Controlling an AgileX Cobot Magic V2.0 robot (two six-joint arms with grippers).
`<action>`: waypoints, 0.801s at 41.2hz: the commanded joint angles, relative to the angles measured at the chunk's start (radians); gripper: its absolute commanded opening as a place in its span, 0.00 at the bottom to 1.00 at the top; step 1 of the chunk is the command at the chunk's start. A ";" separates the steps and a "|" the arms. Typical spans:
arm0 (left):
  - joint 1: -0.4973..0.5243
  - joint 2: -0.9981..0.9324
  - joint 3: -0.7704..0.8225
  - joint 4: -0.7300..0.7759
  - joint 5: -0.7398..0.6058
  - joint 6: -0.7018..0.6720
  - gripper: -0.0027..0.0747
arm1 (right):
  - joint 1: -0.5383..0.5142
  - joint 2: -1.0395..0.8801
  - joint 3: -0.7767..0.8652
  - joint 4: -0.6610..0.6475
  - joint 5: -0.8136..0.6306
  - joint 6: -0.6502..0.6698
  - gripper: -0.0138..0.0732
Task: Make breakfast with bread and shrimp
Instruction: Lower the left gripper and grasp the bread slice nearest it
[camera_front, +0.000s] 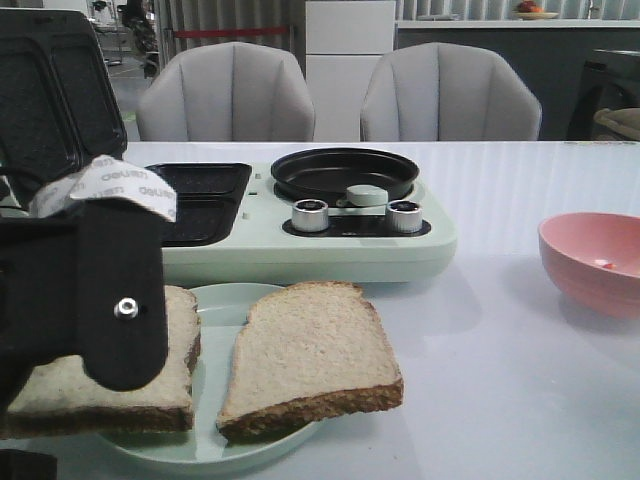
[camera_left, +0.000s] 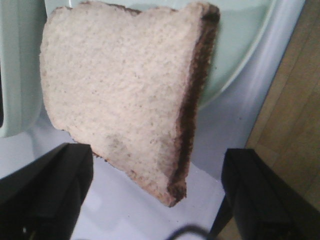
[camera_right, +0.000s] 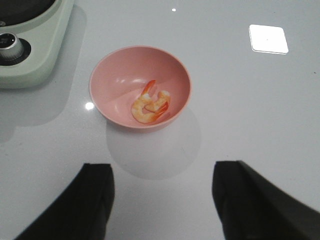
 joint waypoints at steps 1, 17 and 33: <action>-0.005 0.000 -0.020 0.069 0.023 -0.030 0.74 | 0.001 0.007 -0.034 -0.017 -0.065 -0.008 0.77; -0.005 0.015 0.005 0.137 0.011 -0.069 0.68 | 0.001 0.007 -0.034 -0.017 -0.065 -0.008 0.77; 0.071 0.017 0.016 0.141 -0.010 -0.092 0.68 | 0.001 0.007 -0.034 -0.017 -0.064 -0.008 0.77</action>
